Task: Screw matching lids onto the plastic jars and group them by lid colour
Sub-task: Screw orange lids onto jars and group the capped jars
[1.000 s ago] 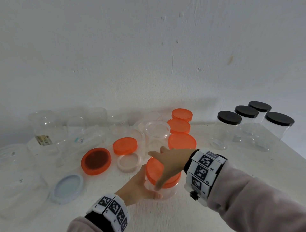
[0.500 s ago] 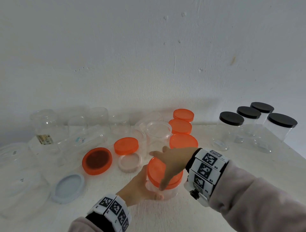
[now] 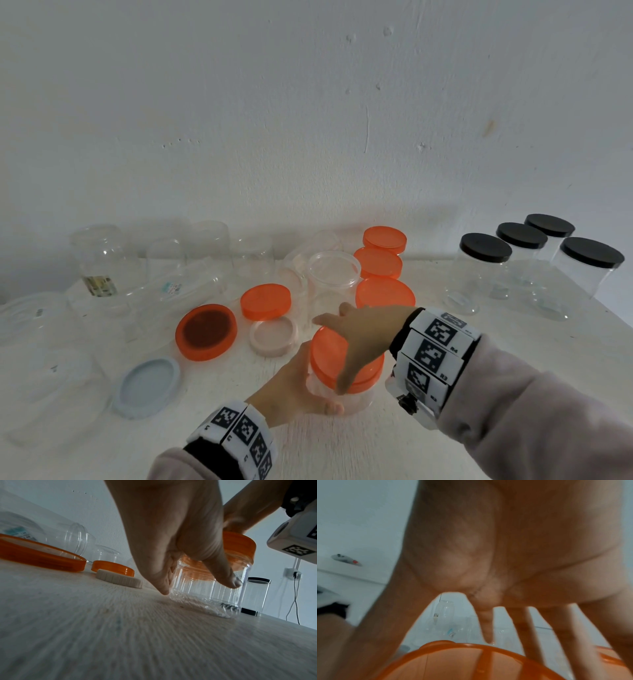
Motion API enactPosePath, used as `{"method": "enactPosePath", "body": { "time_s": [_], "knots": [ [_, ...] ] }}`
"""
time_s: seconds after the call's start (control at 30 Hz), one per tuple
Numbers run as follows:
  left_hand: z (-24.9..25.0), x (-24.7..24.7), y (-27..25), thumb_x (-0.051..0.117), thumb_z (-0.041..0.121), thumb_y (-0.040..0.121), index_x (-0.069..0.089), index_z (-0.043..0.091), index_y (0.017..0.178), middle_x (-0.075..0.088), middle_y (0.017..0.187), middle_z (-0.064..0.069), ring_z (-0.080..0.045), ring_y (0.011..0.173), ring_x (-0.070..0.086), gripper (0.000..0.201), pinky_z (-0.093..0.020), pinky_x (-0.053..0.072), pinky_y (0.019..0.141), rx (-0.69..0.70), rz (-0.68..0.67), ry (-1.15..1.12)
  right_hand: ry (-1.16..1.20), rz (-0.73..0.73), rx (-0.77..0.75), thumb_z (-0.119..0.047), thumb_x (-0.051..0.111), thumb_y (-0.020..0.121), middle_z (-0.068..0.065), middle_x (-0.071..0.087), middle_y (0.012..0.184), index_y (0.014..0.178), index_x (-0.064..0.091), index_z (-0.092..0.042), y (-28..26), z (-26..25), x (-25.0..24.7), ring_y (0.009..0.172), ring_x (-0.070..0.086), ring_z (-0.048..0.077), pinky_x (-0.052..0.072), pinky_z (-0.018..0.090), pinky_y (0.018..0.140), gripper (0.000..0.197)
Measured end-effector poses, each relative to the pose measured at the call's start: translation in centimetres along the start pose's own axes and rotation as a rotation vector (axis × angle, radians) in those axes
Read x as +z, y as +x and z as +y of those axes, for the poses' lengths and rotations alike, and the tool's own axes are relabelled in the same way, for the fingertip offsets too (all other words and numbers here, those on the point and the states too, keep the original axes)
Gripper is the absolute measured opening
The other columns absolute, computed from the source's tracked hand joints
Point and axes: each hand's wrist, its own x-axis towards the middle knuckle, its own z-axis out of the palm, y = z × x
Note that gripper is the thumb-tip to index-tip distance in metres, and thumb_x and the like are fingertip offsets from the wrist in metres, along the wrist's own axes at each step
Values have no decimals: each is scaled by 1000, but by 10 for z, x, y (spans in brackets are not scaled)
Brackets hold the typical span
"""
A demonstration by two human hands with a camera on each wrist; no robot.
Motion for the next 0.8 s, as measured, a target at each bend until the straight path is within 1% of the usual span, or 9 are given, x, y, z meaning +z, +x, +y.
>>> {"method": "enactPosePath", "body": {
  "time_s": [0.1,0.17,0.3,0.37,0.4,0.47,0.53,0.63,0.8],
  "knots": [
    [0,0,0,85,28,70,11,42,138,37,134,25,2,125,39,101,-20,37,104,-6,-18,-9,18,-17,-86,-51,80,68,-6,27,142,144,16,-52,-1,-1,-1,129,32,25,40,52,98,99],
    [-1,0,0,85,28,69,12,43,138,39,135,25,4,125,39,101,-14,36,99,-3,-21,-42,25,-4,-81,-56,77,69,-6,28,140,143,20,-51,1,-1,2,127,34,26,41,51,97,94],
    [-3,0,-1,85,30,69,17,42,140,38,142,20,-4,133,38,99,-32,34,112,16,-3,-38,45,59,17,-77,60,71,4,36,140,147,24,-34,5,0,7,121,47,30,43,38,85,94],
    [-3,1,-1,86,30,69,18,42,141,37,142,22,-2,133,37,100,-28,35,109,23,-4,-53,44,79,63,-80,55,72,7,40,138,146,27,-25,5,1,7,120,49,29,41,36,81,97],
    [-4,1,-1,86,30,69,18,42,141,37,141,22,-2,133,37,100,-24,36,107,22,-6,-57,41,75,74,-81,56,70,7,40,139,146,27,-24,4,1,7,122,48,29,41,37,83,99],
    [-4,1,0,85,31,69,17,42,139,36,141,21,-3,133,37,98,-22,35,106,17,-8,-48,32,47,41,-74,66,68,4,33,144,149,18,-31,1,2,5,129,40,30,43,45,95,104],
    [-4,0,0,85,31,70,17,46,134,36,139,23,0,131,38,95,-14,36,101,11,-14,-37,44,12,-47,-58,77,69,-1,26,147,148,11,-44,-2,1,1,132,31,28,39,53,101,104],
    [-2,0,0,85,24,71,12,49,134,35,137,25,15,122,38,99,-2,38,89,38,-32,-52,44,-3,-117,-48,79,71,-7,28,142,143,22,-51,-2,-1,0,127,29,24,40,52,99,92],
    [-2,1,0,84,26,72,14,42,138,36,142,20,-2,133,36,97,-21,33,105,28,-2,-33,23,50,-29,-73,62,73,1,35,138,146,25,-39,2,-3,4,124,41,30,44,48,96,88]
  ]
}}
